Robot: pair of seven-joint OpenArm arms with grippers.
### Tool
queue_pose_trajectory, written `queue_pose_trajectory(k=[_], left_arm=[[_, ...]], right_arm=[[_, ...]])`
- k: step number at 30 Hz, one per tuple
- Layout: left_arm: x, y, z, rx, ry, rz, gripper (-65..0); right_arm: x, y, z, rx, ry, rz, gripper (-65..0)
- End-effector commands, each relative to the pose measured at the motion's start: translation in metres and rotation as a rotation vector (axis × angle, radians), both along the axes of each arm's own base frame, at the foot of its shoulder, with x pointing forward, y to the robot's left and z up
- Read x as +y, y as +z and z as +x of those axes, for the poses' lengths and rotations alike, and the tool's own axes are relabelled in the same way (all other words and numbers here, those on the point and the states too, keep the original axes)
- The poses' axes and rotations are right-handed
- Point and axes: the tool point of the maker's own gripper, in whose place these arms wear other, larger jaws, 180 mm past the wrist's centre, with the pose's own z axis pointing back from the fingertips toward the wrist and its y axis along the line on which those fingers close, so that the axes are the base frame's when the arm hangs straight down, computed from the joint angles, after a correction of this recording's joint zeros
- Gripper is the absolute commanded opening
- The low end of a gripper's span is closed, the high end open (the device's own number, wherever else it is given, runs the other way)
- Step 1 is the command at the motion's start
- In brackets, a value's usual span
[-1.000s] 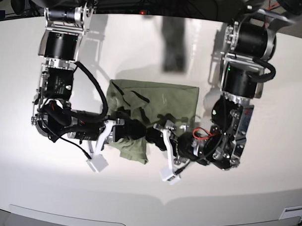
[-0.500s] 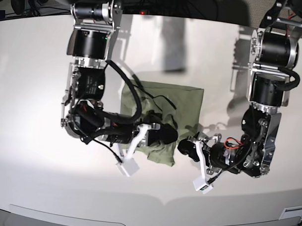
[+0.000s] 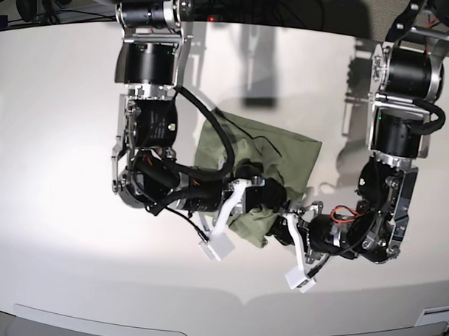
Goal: Fold the T-shirt properly
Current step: 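Lower the folded bundle and open both grippers, then press and square the folded shirt's sides with both grippers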
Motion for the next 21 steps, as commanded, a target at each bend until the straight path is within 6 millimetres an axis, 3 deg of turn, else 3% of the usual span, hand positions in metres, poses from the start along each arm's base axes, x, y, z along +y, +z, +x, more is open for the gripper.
queue_pose_trajectory(k=[1,7,14,21], left_arm=[[0.009,0.024,0.021,-0.093,0.029,-0.001,-35.4],[0.056,0.040,0.056,-0.311,0.123,0.126,-35.4],[0.101,0.058,0.070,-0.357,0.171,0.212,-35.4],[0.113,0.054,0.067,-0.335,0.181,0.238,-35.4]], right_arm=[[0.005,0.021,0.009,-0.058,-0.008,0.044,-65.0],[0.004,0.015,0.008,-0.050,-0.029,0.045,-65.0],[0.004,0.017,0.010,-0.059,-0.048,0.065,-65.0],[0.008,0.023,0.012,-0.078,-0.055,0.093,-65.0]])
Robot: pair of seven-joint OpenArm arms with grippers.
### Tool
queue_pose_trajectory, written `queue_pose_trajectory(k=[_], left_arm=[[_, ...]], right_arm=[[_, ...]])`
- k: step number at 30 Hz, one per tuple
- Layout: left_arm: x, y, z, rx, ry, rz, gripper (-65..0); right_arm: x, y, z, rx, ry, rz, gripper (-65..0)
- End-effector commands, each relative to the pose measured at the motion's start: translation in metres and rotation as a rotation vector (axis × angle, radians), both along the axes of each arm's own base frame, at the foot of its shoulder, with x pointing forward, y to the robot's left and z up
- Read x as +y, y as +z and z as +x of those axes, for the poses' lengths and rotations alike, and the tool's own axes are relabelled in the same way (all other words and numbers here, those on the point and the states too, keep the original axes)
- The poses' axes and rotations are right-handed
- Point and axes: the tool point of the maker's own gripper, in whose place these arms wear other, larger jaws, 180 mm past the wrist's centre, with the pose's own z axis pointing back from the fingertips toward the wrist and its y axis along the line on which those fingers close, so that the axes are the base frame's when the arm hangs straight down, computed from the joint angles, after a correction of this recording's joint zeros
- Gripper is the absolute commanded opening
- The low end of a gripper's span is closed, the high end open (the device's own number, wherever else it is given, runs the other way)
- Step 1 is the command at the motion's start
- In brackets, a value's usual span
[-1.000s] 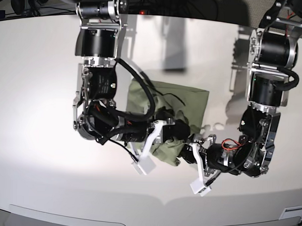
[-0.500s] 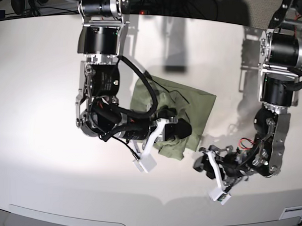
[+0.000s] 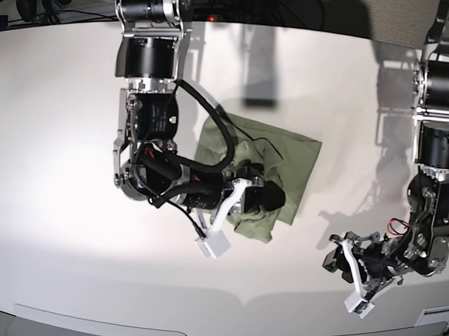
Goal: Fold the T-shirt properly
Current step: 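Press and square the folded shirt's sides with both grippers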
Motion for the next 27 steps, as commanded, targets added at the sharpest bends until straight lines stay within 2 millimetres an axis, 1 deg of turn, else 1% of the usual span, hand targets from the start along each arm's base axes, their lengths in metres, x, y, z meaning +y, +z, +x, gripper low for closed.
queue_pose_trajectory(k=[1,3,4,5,6,10,12,14,18,20,23,25,27], left_arm=[[0.001,0.027,0.014,-0.070,0.004,-0.018,-35.4],[0.000,0.028,0.014,-0.071,0.003,-0.030,-35.4],[-0.002,0.029,0.014,-0.071,0.001,-0.045,-35.4],[-0.004,0.030,0.013,-0.071,-0.001,-0.059,-35.4],[-0.005,0.031,0.013,-0.070,-0.002,-0.069,-35.4],[-0.006,0.031,0.013,-0.069,-0.002,-0.075,-35.4],[-0.006,0.031,0.013,-0.068,-0.002,-0.074,-35.4],[-0.006,0.031,0.013,-0.066,-0.002,-0.072,-35.4],[-0.005,0.030,0.012,-0.060,-0.001,-0.068,-35.4],[-0.005,0.028,0.010,-0.040,-0.001,-0.066,-35.4],[-0.012,0.035,0.011,-0.025,0.030,-0.171,-35.4],[-0.021,0.046,0.012,-0.035,0.022,-0.256,-35.4],[-0.028,0.062,0.013,-0.048,0.022,-0.380,-35.4]], right_arm=[[0.007,0.024,0.009,-0.064,0.000,0.056,-59.6],[0.012,0.024,0.006,-0.067,0.018,0.052,-46.5],[0.015,0.025,0.004,-0.068,0.029,0.049,-41.5],[0.019,0.025,0.002,-0.070,0.043,0.051,-38.4],[0.023,0.027,-0.001,-0.072,0.061,0.057,-37.4],[0.049,0.039,-0.021,-0.077,0.169,0.111,-37.4],[0.059,0.044,-0.027,-0.084,0.204,0.132,-37.4],[0.064,0.046,-0.030,-0.090,0.223,0.133,-37.4],[0.064,0.047,-0.029,-0.097,0.223,0.126,-37.4],[0.058,0.042,-0.019,-0.116,0.192,0.072,-37.4],[0.039,0.034,0.014,-0.191,0.067,-0.055,-37.4],[0.020,0.032,0.038,-0.250,-0.031,-0.130,-37.4],[0.009,0.041,0.054,-0.294,-0.095,-0.136,-37.4]])
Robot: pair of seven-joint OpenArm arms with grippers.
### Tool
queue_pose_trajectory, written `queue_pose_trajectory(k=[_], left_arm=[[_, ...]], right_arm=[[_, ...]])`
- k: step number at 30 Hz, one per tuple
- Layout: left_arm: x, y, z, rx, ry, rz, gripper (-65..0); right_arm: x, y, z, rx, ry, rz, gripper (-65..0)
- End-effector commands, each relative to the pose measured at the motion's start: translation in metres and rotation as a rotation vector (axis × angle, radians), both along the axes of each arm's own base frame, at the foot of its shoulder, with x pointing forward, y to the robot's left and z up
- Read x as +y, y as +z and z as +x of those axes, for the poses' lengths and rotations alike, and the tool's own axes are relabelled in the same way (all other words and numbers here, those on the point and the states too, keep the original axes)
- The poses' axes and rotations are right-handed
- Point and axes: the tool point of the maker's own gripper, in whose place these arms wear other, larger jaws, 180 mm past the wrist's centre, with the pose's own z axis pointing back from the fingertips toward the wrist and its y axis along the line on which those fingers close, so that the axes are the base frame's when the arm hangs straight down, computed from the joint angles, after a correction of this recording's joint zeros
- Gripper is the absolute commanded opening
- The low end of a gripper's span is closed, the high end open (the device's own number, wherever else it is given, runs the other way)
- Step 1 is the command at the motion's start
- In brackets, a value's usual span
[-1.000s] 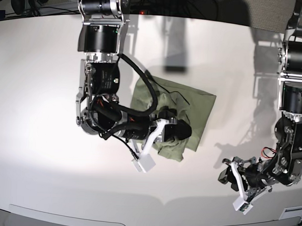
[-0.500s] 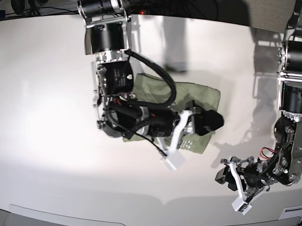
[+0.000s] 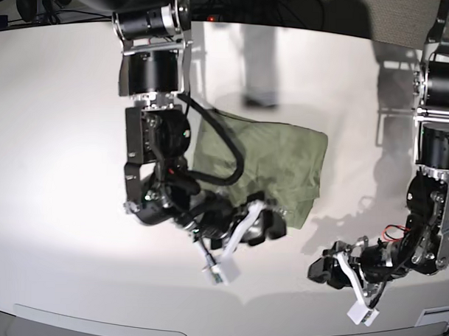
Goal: Fold the T-shirt properly
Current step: 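Press and square the folded shirt's sides with both grippers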
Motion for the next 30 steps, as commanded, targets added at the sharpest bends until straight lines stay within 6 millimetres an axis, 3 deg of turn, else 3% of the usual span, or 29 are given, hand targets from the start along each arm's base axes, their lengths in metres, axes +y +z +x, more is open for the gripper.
queue_pose_trajectory(k=[1,4,9,13,16,24,26,30], left_arm=[[0.004,0.039,0.014,-0.085,0.018,-0.079,-35.4],[0.003,0.051,0.005,-0.053,-0.017,-0.183,-35.4],[0.005,0.041,-0.023,0.026,-0.084,-0.297,-35.4],[-0.002,0.009,-0.050,0.089,-0.092,-0.303,-35.4],[-0.018,-0.005,-0.072,0.091,-0.122,-0.276,-35.4],[-0.060,-0.015,-0.135,0.023,-0.195,-0.153,-35.4],[-0.066,-0.031,-0.152,0.064,-0.190,-0.150,-35.4],[-0.064,-0.087,-0.176,0.142,-0.109,-0.028,-35.4]], right_arm=[[0.004,0.031,0.012,-0.081,-0.006,0.060,-37.4],[-0.005,0.042,0.024,-0.116,-0.029,0.055,-37.4],[-0.039,0.038,0.044,-0.163,-0.083,-0.039,-37.4],[-0.059,0.013,0.057,-0.115,-0.115,-0.082,-37.4],[-0.060,-0.011,0.062,-0.039,-0.117,-0.093,-37.4],[-0.064,-0.034,0.069,0.017,-0.124,-0.141,-37.4],[-0.067,-0.037,0.069,0.019,-0.125,-0.157,-37.4],[-0.071,-0.047,0.062,0.062,-0.111,-0.189,-37.4]])
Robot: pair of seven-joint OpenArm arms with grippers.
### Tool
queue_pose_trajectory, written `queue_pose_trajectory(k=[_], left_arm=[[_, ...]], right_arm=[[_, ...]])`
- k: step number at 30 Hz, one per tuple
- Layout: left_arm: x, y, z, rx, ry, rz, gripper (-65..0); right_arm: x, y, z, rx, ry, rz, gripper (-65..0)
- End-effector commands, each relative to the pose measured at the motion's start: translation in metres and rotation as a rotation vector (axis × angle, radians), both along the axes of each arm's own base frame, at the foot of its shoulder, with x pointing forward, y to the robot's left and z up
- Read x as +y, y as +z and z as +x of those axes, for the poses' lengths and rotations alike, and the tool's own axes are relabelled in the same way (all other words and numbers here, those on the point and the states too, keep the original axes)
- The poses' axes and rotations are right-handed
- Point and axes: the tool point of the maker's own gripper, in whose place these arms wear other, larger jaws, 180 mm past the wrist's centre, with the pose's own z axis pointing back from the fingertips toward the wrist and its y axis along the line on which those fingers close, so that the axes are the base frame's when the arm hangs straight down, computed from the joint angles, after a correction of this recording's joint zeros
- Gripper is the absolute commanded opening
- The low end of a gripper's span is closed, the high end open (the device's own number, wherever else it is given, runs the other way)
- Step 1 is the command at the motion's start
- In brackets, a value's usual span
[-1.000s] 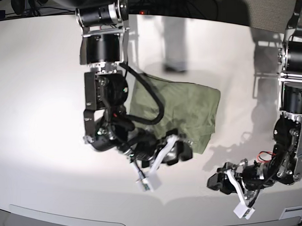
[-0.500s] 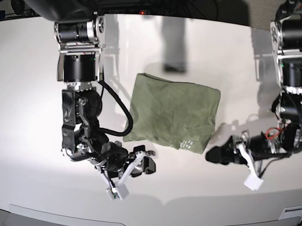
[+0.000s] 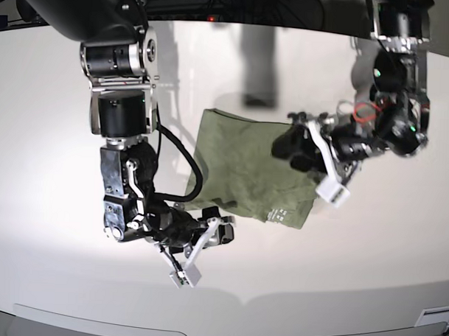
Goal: Fold the T-shirt properly
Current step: 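Press and square the folded shirt's sides with both grippers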
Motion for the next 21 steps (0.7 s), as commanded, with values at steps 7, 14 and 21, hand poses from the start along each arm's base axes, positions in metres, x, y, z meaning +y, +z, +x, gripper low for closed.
queue_pose_trajectory(k=[7,14,21], left_arm=[[-0.003,-0.024,0.005,-0.003,0.041,0.044,-35.4],[0.032,-0.039,0.032,-0.033,0.091,0.223,-35.4],[0.059,-0.039,0.047,-0.069,0.072,0.307,-35.4]], right_arm=[[-0.002,-0.009,-0.010,-0.008,-0.013,0.034,-37.4],[-0.015,-0.053,-0.052,0.090,0.038,-0.023,-37.4],[-0.001,-0.066,-0.100,0.117,0.176,-0.087,-37.4]])
